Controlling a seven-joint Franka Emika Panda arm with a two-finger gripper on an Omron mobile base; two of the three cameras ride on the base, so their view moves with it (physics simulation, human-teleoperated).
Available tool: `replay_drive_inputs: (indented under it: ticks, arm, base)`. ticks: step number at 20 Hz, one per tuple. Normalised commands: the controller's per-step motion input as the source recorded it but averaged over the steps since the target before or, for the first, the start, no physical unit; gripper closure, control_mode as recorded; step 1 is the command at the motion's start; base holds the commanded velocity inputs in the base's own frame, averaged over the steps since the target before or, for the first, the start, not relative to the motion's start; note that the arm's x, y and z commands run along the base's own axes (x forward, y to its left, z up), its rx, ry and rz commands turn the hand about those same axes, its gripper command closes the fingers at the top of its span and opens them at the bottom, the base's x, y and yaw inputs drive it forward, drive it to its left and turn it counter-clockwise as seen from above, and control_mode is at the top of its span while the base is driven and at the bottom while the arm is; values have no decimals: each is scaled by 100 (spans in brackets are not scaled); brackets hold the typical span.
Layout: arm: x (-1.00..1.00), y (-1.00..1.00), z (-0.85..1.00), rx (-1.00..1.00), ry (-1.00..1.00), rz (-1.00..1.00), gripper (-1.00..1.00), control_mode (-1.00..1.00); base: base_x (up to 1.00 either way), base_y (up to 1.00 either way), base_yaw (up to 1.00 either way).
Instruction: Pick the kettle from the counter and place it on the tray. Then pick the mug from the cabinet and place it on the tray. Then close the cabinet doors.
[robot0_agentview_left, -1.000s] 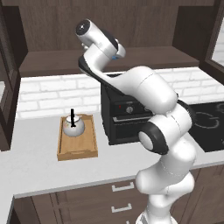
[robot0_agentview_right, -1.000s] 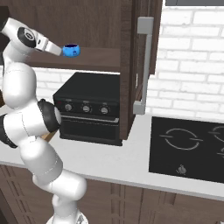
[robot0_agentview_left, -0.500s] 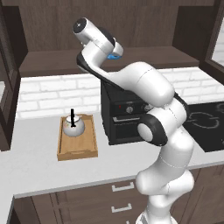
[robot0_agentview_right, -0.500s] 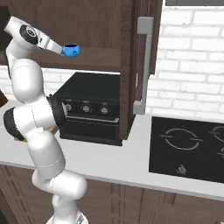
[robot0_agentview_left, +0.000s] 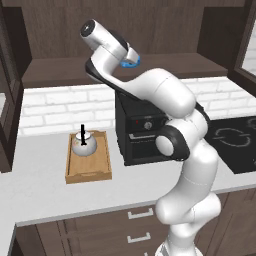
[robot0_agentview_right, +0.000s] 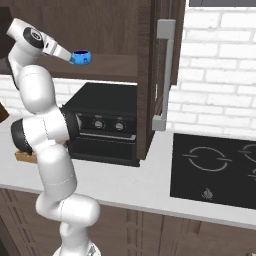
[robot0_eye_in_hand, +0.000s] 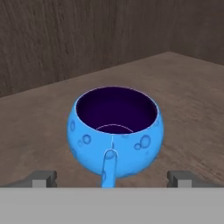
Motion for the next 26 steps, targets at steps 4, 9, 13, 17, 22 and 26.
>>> replay_drive_inputs:
  ticks: [4,9,13,17,22,26]
  arm:
    - [10,0,-11,0,0,-2,-100,-100]
    - [19,0,-6,0,0,-2,-100,-100]
    - [12,-1,0,0,0,-3,-100,-100]
    - [1,-2,0,0,0,-5,100,-100]
    - [0,-2,0,0,0,-6,100,-100]
    - [0,-10,0,0,0,-5,100,-100]
  base:
    - [0,0,0]
    - [0,0,0]
    - [0,0,0]
    - [0,0,0]
    - [0,0,0]
    - [0,0,0]
